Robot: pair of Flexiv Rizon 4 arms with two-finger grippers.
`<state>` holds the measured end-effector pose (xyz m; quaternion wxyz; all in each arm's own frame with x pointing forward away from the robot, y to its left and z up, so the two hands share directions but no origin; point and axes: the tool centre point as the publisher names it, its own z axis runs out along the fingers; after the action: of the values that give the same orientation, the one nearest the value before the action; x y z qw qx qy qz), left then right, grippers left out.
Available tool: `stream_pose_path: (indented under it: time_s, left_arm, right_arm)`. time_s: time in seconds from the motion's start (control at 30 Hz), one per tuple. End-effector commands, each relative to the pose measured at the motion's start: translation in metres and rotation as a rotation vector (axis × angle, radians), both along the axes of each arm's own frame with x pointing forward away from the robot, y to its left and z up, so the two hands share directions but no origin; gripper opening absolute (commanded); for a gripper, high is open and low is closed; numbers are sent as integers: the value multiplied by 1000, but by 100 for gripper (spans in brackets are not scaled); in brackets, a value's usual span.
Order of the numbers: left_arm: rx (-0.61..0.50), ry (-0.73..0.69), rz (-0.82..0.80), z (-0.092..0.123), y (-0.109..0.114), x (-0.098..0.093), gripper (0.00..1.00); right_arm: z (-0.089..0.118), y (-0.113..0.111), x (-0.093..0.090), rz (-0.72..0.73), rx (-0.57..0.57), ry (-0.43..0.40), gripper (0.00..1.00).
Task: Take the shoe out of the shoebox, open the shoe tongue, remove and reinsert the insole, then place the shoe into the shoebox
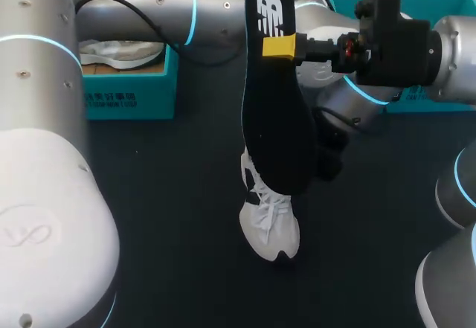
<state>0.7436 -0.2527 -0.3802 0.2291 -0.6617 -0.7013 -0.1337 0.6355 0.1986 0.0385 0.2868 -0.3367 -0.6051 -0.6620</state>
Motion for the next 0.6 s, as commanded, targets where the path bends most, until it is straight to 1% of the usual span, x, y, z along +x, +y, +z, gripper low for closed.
stream_pose_path:
  time_s: [0.03, 0.23, 0.37, 0.47, 0.6]
  left_arm:
    - [19, -10, 7, -1, -2, -5, 0]
    - [36, -39, 12, 9, 3, -8, 0]
    - [50, -42, 12, 10, 7, -12, 0]
    - [59, -40, 19, 8, 11, -13, 0]
    - [64, -27, 34, 1, 12, -14, 0]
  right_arm:
    - [0, 4, 1, -1, 0, 1, 0]
    - [0, 4, 1, -1, 0, 1, 0]
    - [0, 4, 1, -1, 0, 1, 0]
    - [0, 4, 1, -1, 0, 1, 0]
    - [0, 4, 1, -1, 0, 1, 0]
